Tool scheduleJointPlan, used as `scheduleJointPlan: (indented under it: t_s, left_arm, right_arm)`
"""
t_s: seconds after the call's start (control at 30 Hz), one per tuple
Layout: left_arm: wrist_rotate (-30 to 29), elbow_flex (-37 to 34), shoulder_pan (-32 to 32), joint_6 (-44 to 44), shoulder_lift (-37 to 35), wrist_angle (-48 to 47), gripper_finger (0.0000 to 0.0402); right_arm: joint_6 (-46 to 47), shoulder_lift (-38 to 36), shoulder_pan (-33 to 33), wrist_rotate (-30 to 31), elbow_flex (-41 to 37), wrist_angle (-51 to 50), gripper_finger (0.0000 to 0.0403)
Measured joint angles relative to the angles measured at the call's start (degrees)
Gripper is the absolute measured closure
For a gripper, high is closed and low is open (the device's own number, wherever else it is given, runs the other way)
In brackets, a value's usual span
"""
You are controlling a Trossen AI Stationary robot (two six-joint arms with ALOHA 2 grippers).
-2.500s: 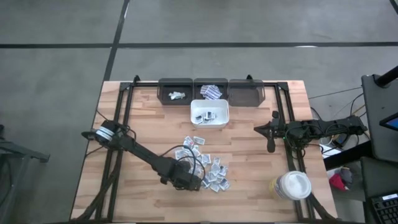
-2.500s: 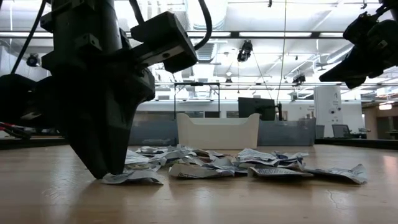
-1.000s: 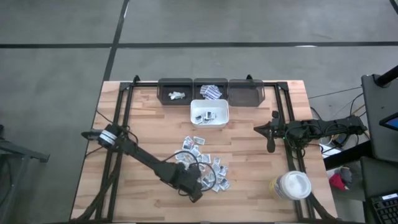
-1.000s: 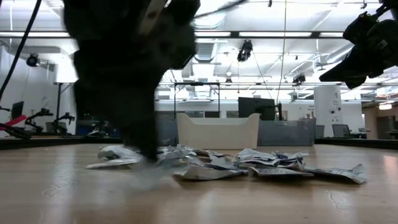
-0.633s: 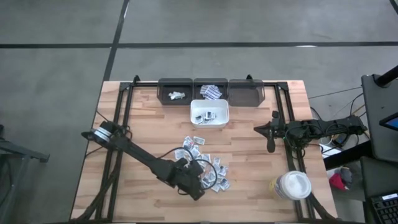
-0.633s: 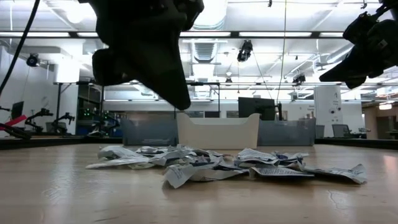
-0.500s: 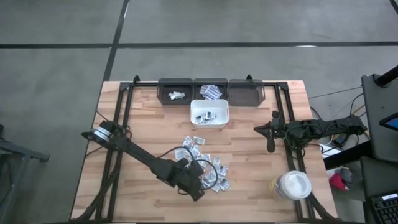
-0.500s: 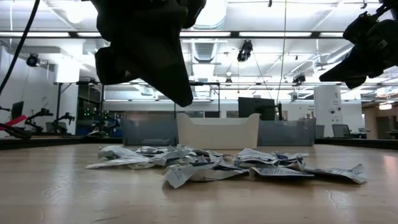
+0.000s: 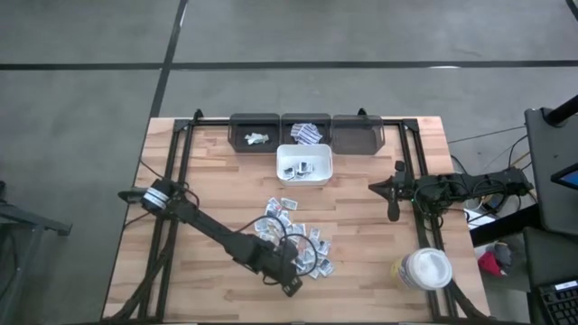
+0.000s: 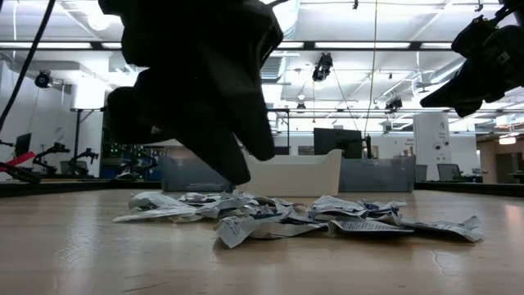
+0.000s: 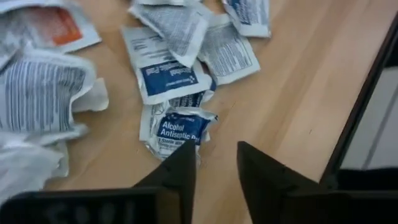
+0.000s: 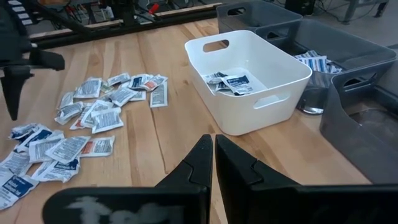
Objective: Pick & Place First Aid Supplies
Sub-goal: Put the blue alcohol pad into the white bin
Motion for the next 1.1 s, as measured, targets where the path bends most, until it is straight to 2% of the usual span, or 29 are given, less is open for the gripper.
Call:
scheduleJointPlan:
  t_s: [0.17,0.27,0.43,0.8,1.1]
  left_arm:
    - [0.9,0.0,0.8,-11.5,0.2,0.2,0.0245]
    - [0.9,0.0,1.7,-13.5,0.3,1.7,0.0234]
    - [1.4,0.1,3.4,-15.5,0.3,2.6,0.0232]
    - [7.0,0.1,4.2,-28.2,0.3,2.5,0.0236]
    - [14.1,3.0,4.3,-31.9,7.0,3.4,0.0255]
  right_arm:
    - [0.0,0.0,0.0,0.0,0.0,0.1,0.0385]
    - [0.0,0.0,0.0,0.0,0.0,0.1,0.0385]
    - [0.0,0.0,0.0,0.0,0.0,0.1,0.0385]
    - [-0.1,0.0,0.0,0.0,0.0,0.1,0.0385]
    - [-0.2,0.0,0.0,0.0,0.0,-0.1,0.0385]
